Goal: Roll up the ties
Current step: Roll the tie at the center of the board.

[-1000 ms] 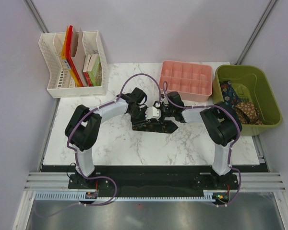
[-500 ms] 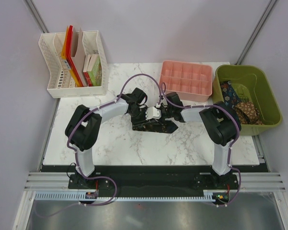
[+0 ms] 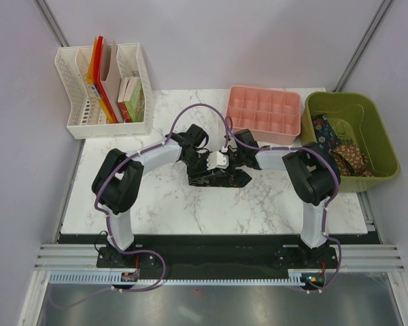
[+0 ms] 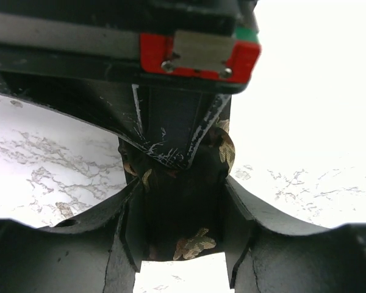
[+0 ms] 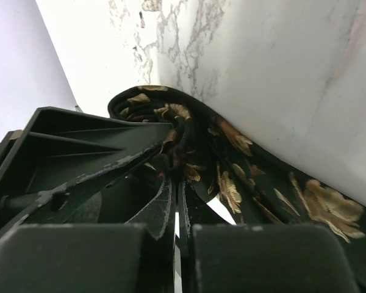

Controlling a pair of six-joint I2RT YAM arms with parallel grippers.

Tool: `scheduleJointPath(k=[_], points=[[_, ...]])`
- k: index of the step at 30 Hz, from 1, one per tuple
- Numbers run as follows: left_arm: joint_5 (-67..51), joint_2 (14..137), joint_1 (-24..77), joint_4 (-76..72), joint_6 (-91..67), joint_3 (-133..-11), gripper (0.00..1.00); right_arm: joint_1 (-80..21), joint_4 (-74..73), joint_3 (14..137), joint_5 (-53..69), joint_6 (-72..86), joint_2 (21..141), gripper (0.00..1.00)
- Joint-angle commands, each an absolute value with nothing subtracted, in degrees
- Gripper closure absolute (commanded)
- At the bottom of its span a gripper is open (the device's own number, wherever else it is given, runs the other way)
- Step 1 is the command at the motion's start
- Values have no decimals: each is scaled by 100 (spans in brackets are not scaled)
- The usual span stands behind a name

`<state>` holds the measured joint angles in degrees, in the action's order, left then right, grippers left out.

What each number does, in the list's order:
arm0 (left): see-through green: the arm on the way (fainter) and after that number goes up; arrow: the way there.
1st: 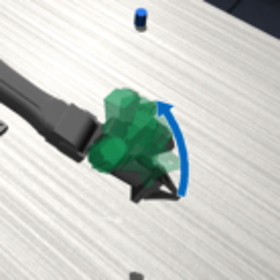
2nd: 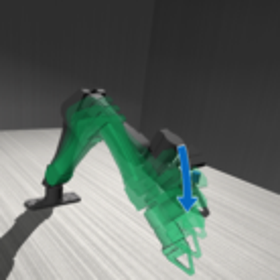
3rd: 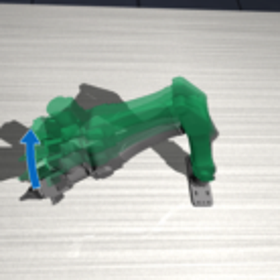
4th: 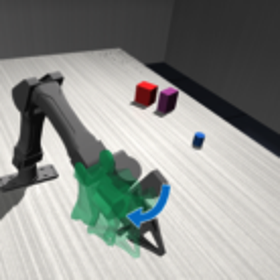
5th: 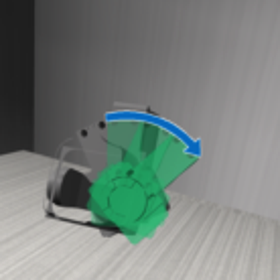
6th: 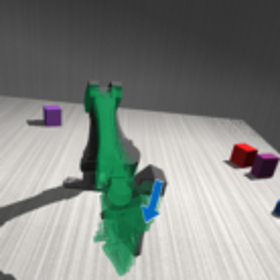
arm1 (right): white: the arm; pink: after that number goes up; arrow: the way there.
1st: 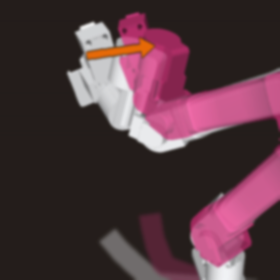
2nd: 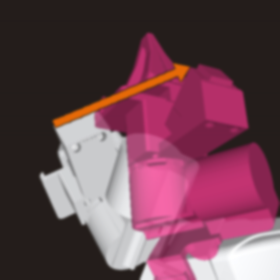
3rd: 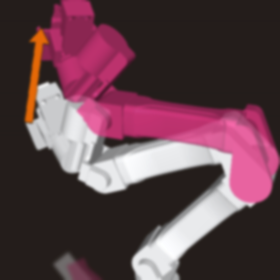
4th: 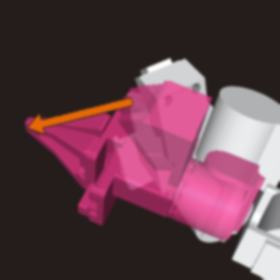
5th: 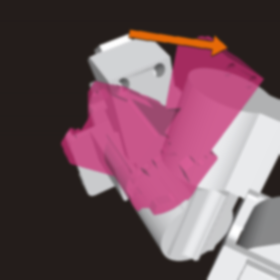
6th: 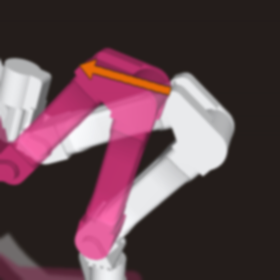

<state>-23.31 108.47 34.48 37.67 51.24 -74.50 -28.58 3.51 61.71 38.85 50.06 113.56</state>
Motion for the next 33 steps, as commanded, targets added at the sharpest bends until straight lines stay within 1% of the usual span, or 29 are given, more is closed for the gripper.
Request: scheduleJointPath(k=[1, 13, 16, 17, 19, 20, 21, 27, 30, 33], points=[[-2698, 10538, 3410, 4307, 5106, -7611, 45, -2760, -526, 6187, 3085, 4483, 11672, 100], [-2909, 10415, 3402, 4280, 4975, -7928, 33, -2646, -949, 6372, 2769, 4078, 11874, 100], [-3014, 10275, 3297, 4202, 4975, -7884, 26, -2654, -1072, 6425, 2690, 3982, 11909, 100], [-3041, 10222, 3261, 4192, 5001, -7849, 21, -2637, -1081, 6434, 2698, 3973, 11927, 100], [-3059, 10152, 3138, 4088, 5141, -7683, 16, -2646, -1107, 6469, 2698, 3955, 11936, 100], [-2998, 10134, 3103, 4026, 5168, -7612, 12, -2637, -1116, 6477, 2698, 3955, 11953, 100], [-2971, 10082, 3076, 3938, 5185, -7542, 11, -2645, -1125, 6495, 2698, 3946, 11953, 100], [-3059, 10142, 3067, 3630, 5282, -7216, 10, -2646, -1116, 6486, 2742, 3955, 11962, 100], [-3111, 10265, 3085, 3533, 5230, -7242, 12, -2654, -1090, 6478, 2760, 3955, 11962, 100], [-3234, 10301, 3164, 3516, 5133, -7356, 19, -2646, -1064, 6478, 2777, 3964, 11971, 100]])
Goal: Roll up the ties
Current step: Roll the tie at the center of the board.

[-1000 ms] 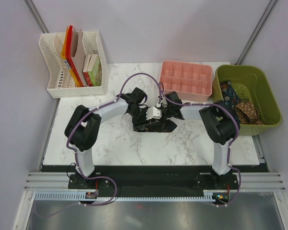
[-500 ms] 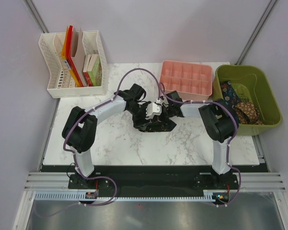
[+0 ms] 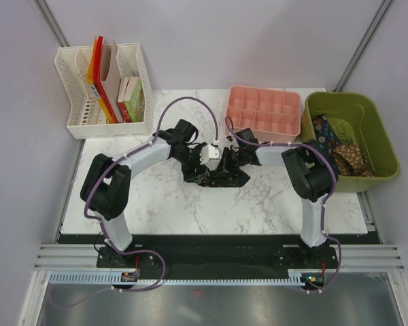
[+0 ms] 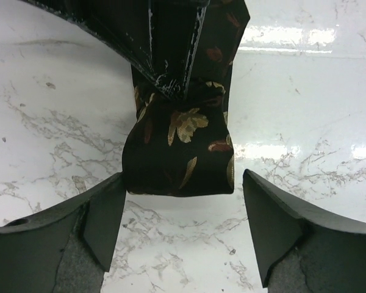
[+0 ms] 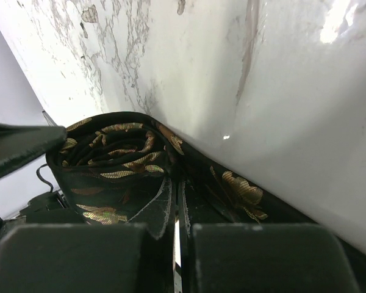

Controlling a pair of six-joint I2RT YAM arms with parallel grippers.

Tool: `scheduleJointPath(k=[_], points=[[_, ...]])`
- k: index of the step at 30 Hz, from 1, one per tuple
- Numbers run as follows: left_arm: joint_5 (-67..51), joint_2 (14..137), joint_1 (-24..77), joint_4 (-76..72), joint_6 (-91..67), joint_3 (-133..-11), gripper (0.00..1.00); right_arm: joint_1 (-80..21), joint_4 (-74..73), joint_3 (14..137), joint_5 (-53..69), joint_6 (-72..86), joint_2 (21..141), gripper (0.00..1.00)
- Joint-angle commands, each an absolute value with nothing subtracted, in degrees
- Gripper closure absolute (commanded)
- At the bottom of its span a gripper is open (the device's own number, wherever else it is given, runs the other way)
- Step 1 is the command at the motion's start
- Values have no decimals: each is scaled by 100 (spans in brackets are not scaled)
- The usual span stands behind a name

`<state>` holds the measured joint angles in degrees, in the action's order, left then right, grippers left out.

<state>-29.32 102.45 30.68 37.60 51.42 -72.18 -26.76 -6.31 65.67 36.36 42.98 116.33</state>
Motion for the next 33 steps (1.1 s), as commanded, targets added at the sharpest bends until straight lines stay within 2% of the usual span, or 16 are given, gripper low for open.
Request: scheduleJointPath(k=[1, 5, 10, 20, 25, 29, 33], points=[[-3313, 10301, 3199, 3524, 5107, -7383, 23, -2654, -1046, 6486, 2777, 3955, 11971, 100], [-3358, 10344, 3462, 3454, 4984, -7462, 32, -2663, -1002, 6478, 2812, 3990, 11971, 100], [-3235, 10590, 3744, 3217, 4668, -7585, 37, -2663, -870, 6442, 2935, 4096, 11962, 100], [-2646, 11223, 3981, 3085, 4455, -7533, 39, -2663, -370, 6258, 3506, 4491, 11971, 100], [-2365, 11259, 3990, 3208, 4500, -7374, 53, -2646, -299, 6258, 3700, 4491, 11901, 100], [-2180, 11259, 3990, 3269, 4517, -7164, 60, -2575, -360, 6337, 3762, 4430, 11821, 99], [-1934, 11294, 3990, 3270, 4535, -6979, 64, -2470, -606, 6477, 3875, 4298, 11690, 91]])
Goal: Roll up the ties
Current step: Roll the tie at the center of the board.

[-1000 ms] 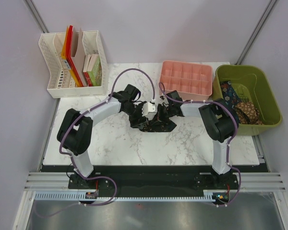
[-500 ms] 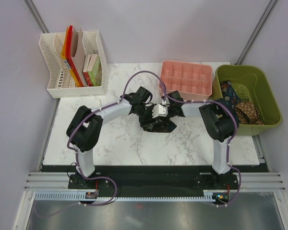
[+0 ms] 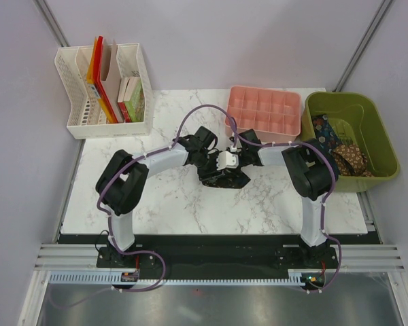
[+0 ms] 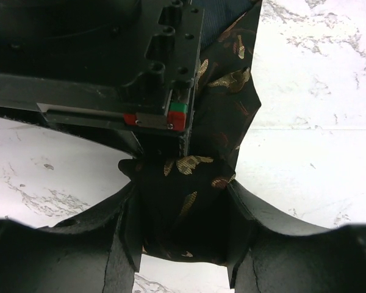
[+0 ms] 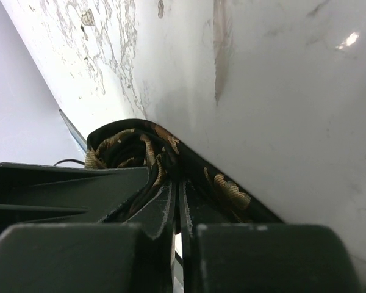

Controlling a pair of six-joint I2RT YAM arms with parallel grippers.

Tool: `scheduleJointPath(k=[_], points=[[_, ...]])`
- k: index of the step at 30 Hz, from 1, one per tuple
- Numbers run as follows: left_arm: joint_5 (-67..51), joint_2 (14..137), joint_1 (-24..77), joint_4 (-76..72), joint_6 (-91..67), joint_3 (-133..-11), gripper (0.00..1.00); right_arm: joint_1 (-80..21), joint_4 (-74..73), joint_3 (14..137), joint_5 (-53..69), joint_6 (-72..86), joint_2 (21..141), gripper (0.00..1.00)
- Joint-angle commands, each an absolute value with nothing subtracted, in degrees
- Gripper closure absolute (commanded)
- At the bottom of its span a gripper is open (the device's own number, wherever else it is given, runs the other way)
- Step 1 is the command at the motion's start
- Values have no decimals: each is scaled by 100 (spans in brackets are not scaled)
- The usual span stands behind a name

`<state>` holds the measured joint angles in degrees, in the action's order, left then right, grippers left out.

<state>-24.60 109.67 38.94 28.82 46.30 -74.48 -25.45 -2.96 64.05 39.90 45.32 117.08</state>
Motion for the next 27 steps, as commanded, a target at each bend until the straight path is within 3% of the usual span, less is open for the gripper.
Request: scheduleJointPath(k=[1, 6, 15, 27], points=[[-1890, 11311, 3990, 3270, 4535, -6935, 64, -2461, -633, 6495, 3911, 4298, 11655, 89], [-1793, 11382, 3990, 3296, 4535, -6926, 65, -2364, -703, 6495, 4034, 4342, 11347, 71], [-1784, 11496, 3990, 3357, 4579, -7084, 67, -2215, -958, 6355, 4157, 4306, 10890, 54], [-1828, 11522, 3990, 3375, 4553, -7128, 66, -2162, 550, 5565, 4429, 5290, 10608, 52]])
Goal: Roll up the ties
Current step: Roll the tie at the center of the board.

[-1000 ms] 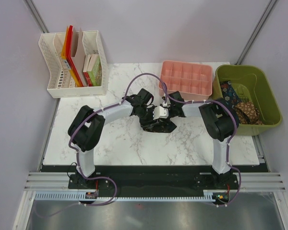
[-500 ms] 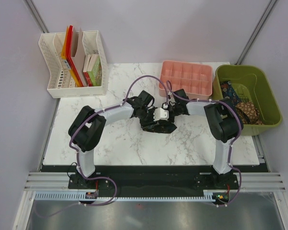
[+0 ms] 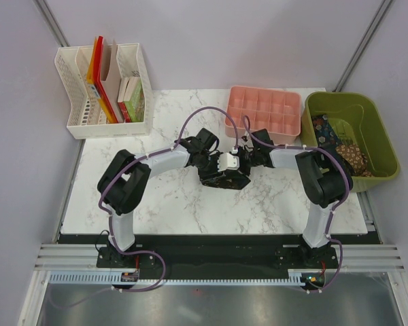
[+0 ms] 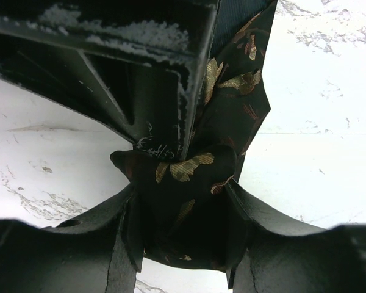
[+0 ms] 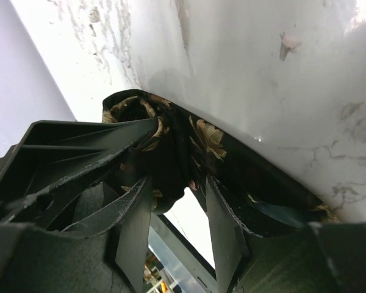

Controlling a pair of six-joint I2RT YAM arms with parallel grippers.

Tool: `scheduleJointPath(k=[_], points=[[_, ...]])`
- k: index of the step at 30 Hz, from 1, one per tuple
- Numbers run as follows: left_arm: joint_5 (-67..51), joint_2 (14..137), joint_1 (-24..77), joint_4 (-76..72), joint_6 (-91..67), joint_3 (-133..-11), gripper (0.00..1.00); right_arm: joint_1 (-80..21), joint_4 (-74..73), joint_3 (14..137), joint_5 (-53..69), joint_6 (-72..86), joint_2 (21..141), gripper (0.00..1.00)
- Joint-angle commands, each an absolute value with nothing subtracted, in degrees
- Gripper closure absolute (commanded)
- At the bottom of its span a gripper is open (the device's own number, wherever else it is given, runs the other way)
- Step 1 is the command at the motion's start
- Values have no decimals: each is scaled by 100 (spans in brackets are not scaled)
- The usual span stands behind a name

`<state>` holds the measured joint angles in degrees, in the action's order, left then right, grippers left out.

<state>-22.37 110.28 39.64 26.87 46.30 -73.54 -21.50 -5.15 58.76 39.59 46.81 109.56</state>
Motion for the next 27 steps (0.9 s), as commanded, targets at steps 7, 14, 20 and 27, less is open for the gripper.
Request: scheduleJointPath(k=[7, 14, 20, 27], points=[[-1793, 11549, 3982, 3419, 4517, -7102, 67, -2162, 1661, 5098, 4579, 5898, 10618, 53], [-1714, 11505, 3894, 3472, 4605, -6979, 69, -2092, 1276, 5396, 4588, 5564, 10600, 50], [-1644, 11347, 3640, 3542, 4650, -6707, 71, -2004, 633, 5713, 4562, 5063, 10687, 47], [-1722, 11092, 3278, 3568, 4553, -6451, 71, -2100, 905, 5748, 4509, 5326, 10810, 49]])
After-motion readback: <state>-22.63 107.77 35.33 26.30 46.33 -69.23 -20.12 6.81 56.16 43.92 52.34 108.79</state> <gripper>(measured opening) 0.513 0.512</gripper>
